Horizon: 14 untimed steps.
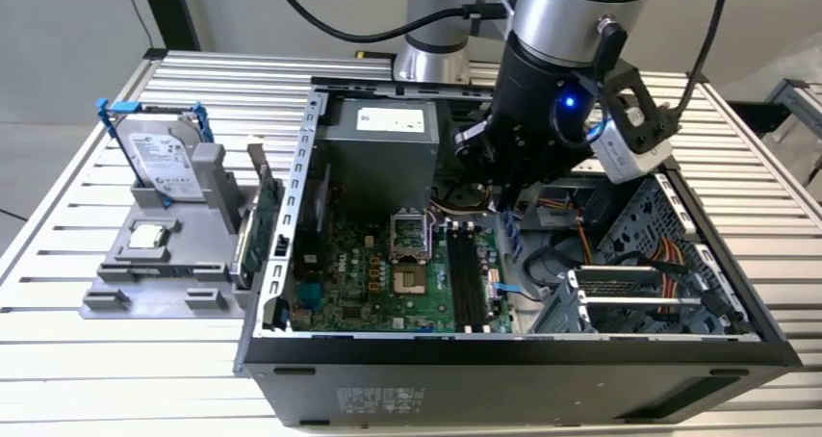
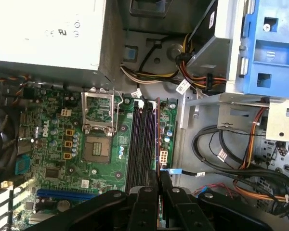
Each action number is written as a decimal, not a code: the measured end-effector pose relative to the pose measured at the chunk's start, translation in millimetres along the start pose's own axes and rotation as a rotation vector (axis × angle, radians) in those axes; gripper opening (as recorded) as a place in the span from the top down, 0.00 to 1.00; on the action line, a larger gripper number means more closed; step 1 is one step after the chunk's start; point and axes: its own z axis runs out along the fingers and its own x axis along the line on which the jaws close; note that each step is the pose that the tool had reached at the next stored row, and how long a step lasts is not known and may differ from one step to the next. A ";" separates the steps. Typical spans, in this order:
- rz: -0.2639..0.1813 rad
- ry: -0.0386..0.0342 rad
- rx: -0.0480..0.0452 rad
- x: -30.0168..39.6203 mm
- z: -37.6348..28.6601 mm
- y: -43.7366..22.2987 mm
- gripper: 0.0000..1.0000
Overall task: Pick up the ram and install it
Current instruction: 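Insert the ram into the slot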
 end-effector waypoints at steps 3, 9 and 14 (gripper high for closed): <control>0.036 -0.0013 0.0006 0.0 0.9 -0.1 1.00; 0.097 -0.0034 0.0013 0.0 2.1 -0.1 1.00; 0.109 -0.0038 0.0016 0.1 2.2 -0.1 1.00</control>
